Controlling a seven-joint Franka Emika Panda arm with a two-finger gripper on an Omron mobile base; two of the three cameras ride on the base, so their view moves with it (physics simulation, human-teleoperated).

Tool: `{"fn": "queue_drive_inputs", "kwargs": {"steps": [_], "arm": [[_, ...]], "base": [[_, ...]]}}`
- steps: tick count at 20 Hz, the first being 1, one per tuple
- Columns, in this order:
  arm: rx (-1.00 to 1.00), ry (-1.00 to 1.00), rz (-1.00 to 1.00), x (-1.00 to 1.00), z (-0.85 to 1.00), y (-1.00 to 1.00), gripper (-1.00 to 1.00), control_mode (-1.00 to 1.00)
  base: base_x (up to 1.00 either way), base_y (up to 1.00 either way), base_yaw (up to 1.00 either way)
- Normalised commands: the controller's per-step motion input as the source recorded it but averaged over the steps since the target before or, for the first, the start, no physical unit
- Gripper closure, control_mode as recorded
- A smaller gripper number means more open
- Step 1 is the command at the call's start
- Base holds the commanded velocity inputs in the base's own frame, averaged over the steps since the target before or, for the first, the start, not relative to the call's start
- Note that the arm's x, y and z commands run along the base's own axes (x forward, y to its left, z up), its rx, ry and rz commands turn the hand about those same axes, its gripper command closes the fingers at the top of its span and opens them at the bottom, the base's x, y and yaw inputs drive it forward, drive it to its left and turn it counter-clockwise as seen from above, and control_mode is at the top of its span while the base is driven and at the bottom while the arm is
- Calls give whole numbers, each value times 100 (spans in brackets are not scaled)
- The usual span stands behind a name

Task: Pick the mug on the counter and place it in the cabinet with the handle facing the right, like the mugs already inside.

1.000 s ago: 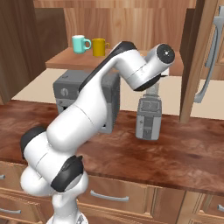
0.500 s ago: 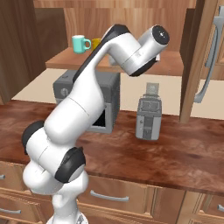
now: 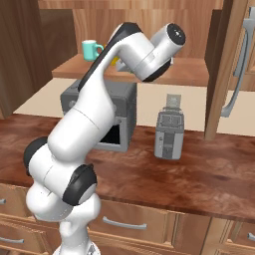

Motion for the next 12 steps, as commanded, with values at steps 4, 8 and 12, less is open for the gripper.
{"fn": "queue_drive_inputs", "kwargs": {"steps": [4,8,12], "arm": [[0,0,7,0,-3,18,100,-100],[-2,0,8,3,-2,13,100,-100],[0,0,7,2,-12,16,100,-100]], "base": [[0,0,0],[0,0,0],[0,0,0]]}}
